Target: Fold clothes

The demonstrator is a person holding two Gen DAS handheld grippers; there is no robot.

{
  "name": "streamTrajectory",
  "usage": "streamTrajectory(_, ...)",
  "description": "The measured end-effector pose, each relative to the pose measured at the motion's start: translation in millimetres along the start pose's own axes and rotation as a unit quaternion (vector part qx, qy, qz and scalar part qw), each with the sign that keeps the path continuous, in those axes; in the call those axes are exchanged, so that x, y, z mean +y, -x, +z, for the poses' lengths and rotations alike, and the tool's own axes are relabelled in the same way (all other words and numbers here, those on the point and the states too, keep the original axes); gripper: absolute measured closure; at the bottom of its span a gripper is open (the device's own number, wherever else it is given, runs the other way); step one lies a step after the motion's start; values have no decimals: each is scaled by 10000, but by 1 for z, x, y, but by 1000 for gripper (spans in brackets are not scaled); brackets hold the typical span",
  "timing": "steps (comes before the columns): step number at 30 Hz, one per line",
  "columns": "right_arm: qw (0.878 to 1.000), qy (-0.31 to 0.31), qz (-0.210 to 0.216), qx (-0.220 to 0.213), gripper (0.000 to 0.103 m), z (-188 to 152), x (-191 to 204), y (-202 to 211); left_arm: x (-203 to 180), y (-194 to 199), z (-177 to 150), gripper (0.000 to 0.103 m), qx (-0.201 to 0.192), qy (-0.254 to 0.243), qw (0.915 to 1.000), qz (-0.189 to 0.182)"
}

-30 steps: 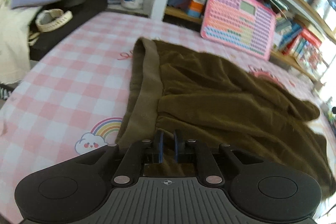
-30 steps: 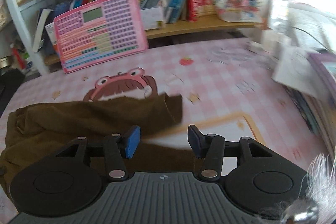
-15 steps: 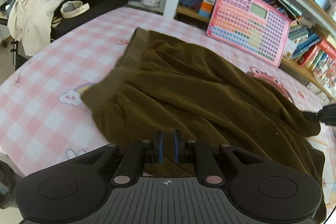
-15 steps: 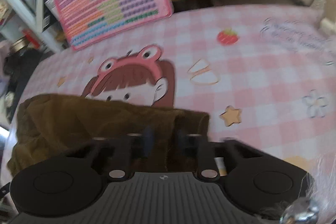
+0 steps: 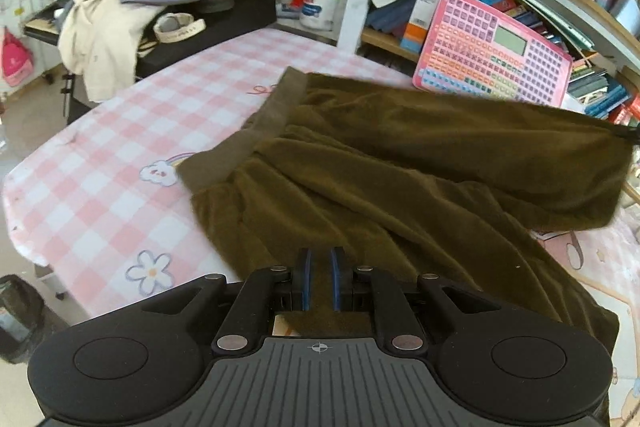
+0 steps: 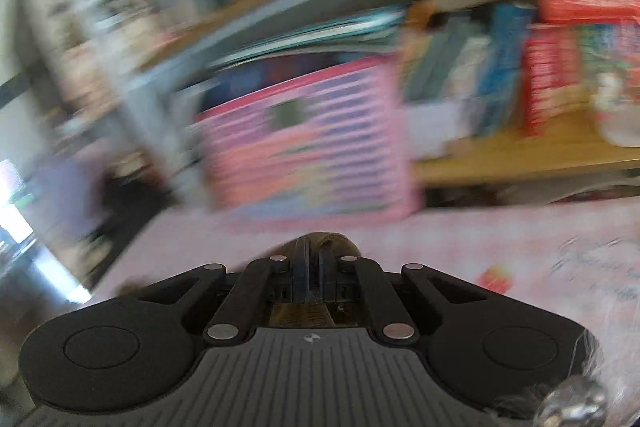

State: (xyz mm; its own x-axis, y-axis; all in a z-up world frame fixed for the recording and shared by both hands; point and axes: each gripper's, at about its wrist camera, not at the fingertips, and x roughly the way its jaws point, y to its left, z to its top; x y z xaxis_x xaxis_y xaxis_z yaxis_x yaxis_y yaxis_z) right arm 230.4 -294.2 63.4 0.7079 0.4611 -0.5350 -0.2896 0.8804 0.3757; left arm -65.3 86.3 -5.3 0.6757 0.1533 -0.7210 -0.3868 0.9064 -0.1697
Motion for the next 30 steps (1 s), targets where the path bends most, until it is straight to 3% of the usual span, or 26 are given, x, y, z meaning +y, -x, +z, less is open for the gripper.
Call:
streamTrajectory(1,9996,-32,-262,127,90,7,-7,-21,1,3,-1,91,10,8,10000,65)
streamTrajectory(2,9984,15,-521,221,71,11,-12,-35,3,5,-3,91,19,21,9999,131)
streamTrajectory(3,9964,117,-792,270,61,13,-15,-46,6,8,-4,91,22,54,9998,195)
streamTrajectory(5,9933,236,-1095,290,57,10,-23,-52,12,12,-6,91,23,161,9994,299)
streamTrajectory(9,9925,138,-957,743,57,-12,-45,-43,19,10,-8,91,108,368,9983,439)
streamTrajectory(15,9807,293,-1382,1349,64,-58,-46,-50,-8,-3,0,91,166,-33,9998,127)
streamTrajectory(18,9781,442,-1399,1478,74,-69,-38,-50,-23,-6,2,91,157,-291,9995,0)
streamTrajectory(19,9780,528,-1345,1507,84,-71,-34,-49,-26,-6,3,91,144,-334,9993,-43)
streamTrajectory(21,9765,798,-1208,1597,92,-72,-25,-48,-29,-6,3,91,128,-379,9992,-89)
streamTrajectory(23,9752,1086,-1229,1488,96,-70,-22,-44,-28,-4,3,91,116,-359,9993,-69)
streamTrajectory(26,9704,1250,-1717,1150,103,-64,-32,-42,-21,-2,0,91,140,-260,9996,-15)
streamTrajectory(30,9726,923,-1628,1376,101,-65,-49,-43,-13,2,-2,91,134,-161,9997,87)
